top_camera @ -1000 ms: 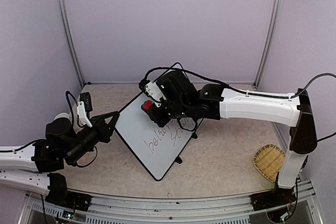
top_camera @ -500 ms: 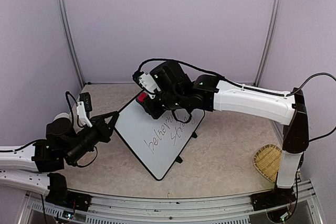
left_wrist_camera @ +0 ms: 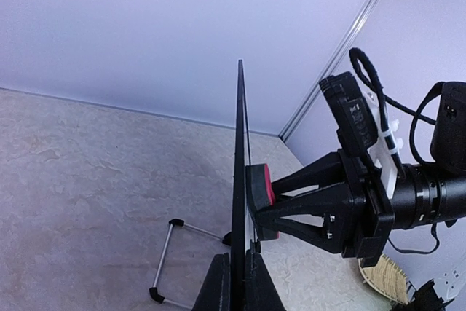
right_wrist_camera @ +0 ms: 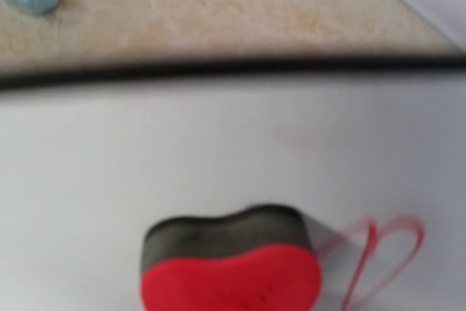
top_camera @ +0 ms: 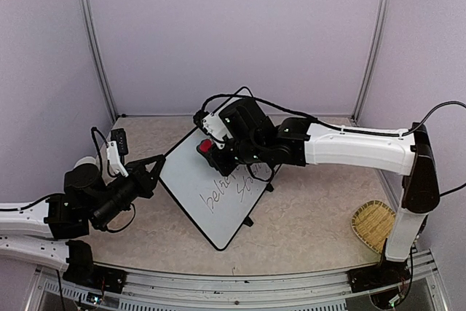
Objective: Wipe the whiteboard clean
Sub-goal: Erase the whiteboard at the center of the board.
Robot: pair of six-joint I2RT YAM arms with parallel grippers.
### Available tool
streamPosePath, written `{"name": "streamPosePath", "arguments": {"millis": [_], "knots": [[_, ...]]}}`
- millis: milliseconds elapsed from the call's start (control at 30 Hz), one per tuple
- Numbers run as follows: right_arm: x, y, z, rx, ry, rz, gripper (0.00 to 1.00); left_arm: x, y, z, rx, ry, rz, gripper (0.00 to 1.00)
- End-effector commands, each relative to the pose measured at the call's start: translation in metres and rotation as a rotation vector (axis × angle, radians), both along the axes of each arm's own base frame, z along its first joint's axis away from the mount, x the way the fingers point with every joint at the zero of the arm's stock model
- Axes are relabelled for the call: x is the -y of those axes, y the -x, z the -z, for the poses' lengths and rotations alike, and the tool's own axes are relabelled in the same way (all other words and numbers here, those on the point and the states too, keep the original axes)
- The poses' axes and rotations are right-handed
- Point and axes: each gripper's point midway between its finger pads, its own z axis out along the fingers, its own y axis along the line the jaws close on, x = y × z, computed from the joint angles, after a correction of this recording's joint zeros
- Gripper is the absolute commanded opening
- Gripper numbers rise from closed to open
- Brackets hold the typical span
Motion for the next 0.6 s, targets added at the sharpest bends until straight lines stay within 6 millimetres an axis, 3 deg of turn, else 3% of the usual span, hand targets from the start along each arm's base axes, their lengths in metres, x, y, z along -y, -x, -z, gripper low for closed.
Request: {"name": "streamPosePath", "arguments": {"millis": [0, 367, 567], "knots": [[0.022, 0.009, 0.055, -0.096, 0.115, -0.007, 0.14, 0.034, 0.028, 0.04, -0.058, -0.136, 0.227, 0.0], [0.043, 0.021, 0.076, -0.14, 0.143, -0.002, 0.14, 0.032, 0.028, 0.041, -0.062, -0.133, 0.224, 0.0], [0.036, 0.017, 0.064, -0.129, 0.117, -0.001, 0.14, 0.032, 0.028, 0.042, -0.064, -0.135, 0.222, 0.0]]}}
